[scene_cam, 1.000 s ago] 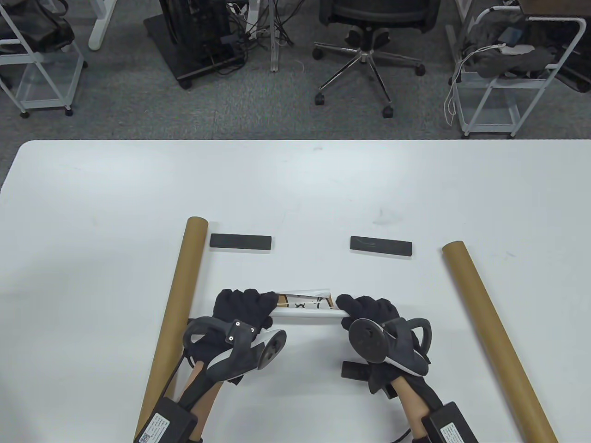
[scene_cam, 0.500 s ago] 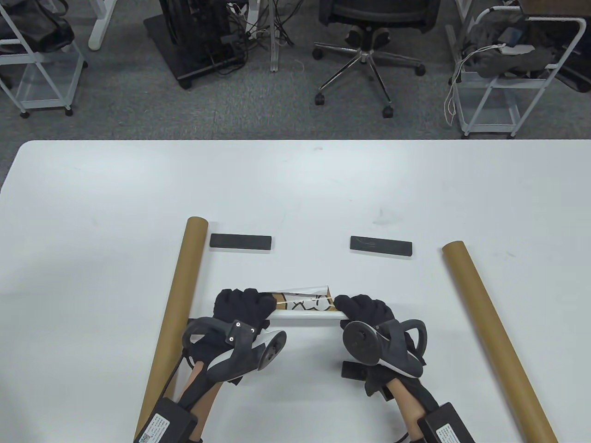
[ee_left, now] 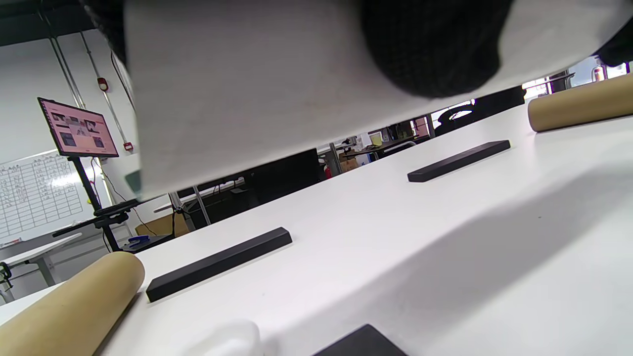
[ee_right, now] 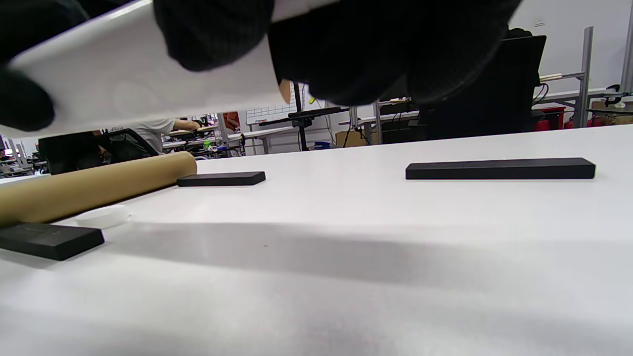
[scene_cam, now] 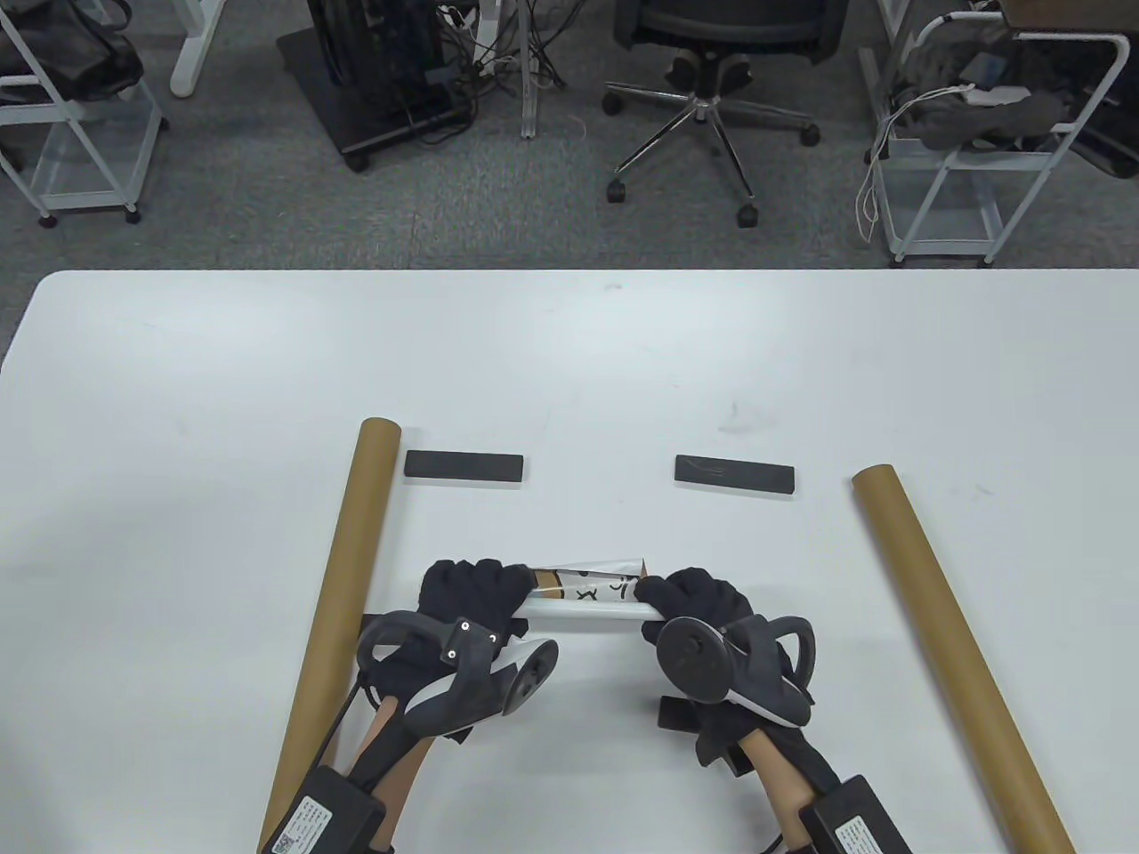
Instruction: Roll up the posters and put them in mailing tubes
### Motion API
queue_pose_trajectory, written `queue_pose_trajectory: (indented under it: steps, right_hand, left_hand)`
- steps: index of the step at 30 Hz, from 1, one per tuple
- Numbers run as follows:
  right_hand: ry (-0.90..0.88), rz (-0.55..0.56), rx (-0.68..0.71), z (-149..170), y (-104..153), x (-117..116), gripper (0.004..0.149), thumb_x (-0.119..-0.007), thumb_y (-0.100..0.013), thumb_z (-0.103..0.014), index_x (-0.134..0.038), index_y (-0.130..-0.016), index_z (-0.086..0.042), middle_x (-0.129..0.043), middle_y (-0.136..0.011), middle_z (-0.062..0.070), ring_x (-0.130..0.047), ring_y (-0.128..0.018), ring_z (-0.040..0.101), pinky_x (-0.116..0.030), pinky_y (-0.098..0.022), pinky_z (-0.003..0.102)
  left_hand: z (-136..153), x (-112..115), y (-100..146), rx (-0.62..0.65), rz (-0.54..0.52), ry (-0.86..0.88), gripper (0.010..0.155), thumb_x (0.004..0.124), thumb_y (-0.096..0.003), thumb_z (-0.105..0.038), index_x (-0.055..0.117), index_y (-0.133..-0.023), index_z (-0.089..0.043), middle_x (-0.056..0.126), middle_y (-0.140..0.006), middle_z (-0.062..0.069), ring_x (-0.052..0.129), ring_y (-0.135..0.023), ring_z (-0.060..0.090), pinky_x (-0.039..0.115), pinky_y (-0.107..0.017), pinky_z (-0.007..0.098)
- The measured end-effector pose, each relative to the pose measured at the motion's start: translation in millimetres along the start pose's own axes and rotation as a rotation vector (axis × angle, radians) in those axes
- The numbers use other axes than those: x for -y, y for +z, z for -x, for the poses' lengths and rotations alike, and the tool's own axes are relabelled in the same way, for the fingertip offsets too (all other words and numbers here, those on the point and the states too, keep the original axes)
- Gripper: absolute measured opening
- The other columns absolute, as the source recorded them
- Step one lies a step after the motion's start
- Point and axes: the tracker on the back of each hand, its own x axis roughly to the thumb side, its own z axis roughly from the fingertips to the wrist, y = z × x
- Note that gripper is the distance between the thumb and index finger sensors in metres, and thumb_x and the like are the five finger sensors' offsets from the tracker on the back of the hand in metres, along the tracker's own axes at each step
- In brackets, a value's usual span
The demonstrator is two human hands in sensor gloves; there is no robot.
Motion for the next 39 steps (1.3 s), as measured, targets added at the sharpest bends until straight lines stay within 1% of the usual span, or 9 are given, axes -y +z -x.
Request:
queue_pose_trajectory:
  steps: [7,10,15,18,20,24,32,35,39]
  right_hand:
    - [-0.006,-0.011,-0.009,2.0,-0.5,1.9,0.058,-0.069,-0.047,-0.035,-0.065,-0.101,-0.014,-0.076,-0.084,0.011,-0.087,-0.066,0.032,-0.068,-0.066,0.064]
    - [-0.020,-0.001,-0.010,4.0,-0.6,1.8,0.062,-0.070,-0.046,-0.037,-0.061,-0.103,-0.013,-0.081,-0.082,0.008,-0.092,-0.065,0.030,-0.071,-0.066,0.061]
    - [-0.006,0.000,-0.008,3.4,-0.8,0.2,0.055,-0.067,-0.048,-0.033,-0.064,-0.099,-0.015,-0.082,-0.088,0.011,-0.092,-0.070,0.033,-0.071,-0.066,0.063]
    - [-0.027,-0.054,0.010,3.3,-1.4,-2.3,0.056,-0.064,-0.050,-0.034,-0.058,-0.101,-0.010,-0.076,-0.084,0.012,-0.086,-0.061,0.031,-0.067,-0.065,0.066]
    - [0.014,-0.051,-0.006,0.7,-0.7,-1.1,0.058,-0.068,-0.049,-0.038,-0.058,-0.099,-0.011,-0.076,-0.081,0.009,-0.085,-0.057,0.029,-0.067,-0.065,0.065]
    - [0.066,-0.004,-0.013,0.5,-1.1,0.9,0.049,-0.068,-0.048,-0.038,-0.067,-0.092,-0.018,-0.082,-0.072,0.003,-0.089,-0.050,0.026,-0.073,-0.064,0.061]
    - [0.076,0.008,-0.024,0.3,0.0,-0.2,0.054,-0.070,-0.046,-0.039,-0.070,-0.096,-0.021,-0.071,-0.089,0.013,-0.083,-0.066,0.034,-0.064,-0.067,0.067]
    - [0.074,0.005,-0.022,-0.3,-0.5,0.6,0.055,-0.071,-0.045,-0.039,-0.070,-0.096,-0.021,-0.073,-0.086,0.011,-0.084,-0.064,0.033,-0.065,-0.067,0.066]
    - [0.082,0.008,-0.012,-0.6,-0.6,0.4,0.058,-0.072,-0.044,-0.039,-0.069,-0.098,-0.019,-0.077,-0.082,0.009,-0.086,-0.063,0.031,-0.067,-0.067,0.065]
  left_hand:
    - [3.3,0.2,0.6,-0.030,-0.006,-0.007,0.052,0.069,-0.0434,-0.048,0.073,-0.094,-0.037,0.084,-0.101,-0.002,0.094,-0.086,0.023,0.076,-0.075,0.053]
    - [7.9,3.3,0.3,-0.047,0.001,0.020,0.055,0.064,-0.0439,-0.047,0.072,-0.098,-0.041,0.087,-0.098,-0.003,0.097,-0.084,0.023,0.078,-0.073,0.054]
    - [7.3,5.4,0.1,-0.029,0.025,0.034,0.058,0.059,-0.0449,-0.047,0.066,-0.102,-0.039,0.089,-0.090,-0.007,0.097,-0.076,0.021,0.077,-0.074,0.053]
    - [5.1,3.1,-0.2,-0.032,0.006,-0.001,0.064,0.071,-0.0428,-0.049,0.057,-0.104,-0.039,0.089,-0.085,-0.010,0.097,-0.070,0.017,0.078,-0.074,0.051]
    - [2.8,2.5,-0.5,-0.022,-0.014,-0.053,0.067,0.076,-0.0413,-0.048,0.053,-0.104,-0.040,0.089,-0.080,-0.014,0.098,-0.066,0.013,0.080,-0.073,0.048]
    - [2.4,2.4,0.1,-0.011,-0.012,-0.037,0.057,0.076,-0.0423,-0.048,0.061,-0.097,-0.039,0.091,-0.078,-0.015,0.099,-0.062,0.011,0.081,-0.072,0.047]
    - [3.4,0.4,0.9,-0.019,-0.013,-0.043,0.046,0.074,-0.0441,-0.047,0.074,-0.090,-0.041,0.082,-0.094,-0.006,0.093,-0.078,0.019,0.075,-0.075,0.052]
    - [5.2,-1.6,0.6,-0.040,0.020,-0.019,0.047,0.074,-0.0438,-0.048,0.076,-0.091,-0.044,0.078,-0.097,-0.002,0.091,-0.081,0.021,0.074,-0.076,0.056]
    - [5.4,-1.4,0.8,-0.029,0.015,-0.026,0.052,0.075,-0.0428,-0.048,0.075,-0.095,-0.044,0.084,-0.091,-0.007,0.095,-0.077,0.018,0.077,-0.075,0.053]
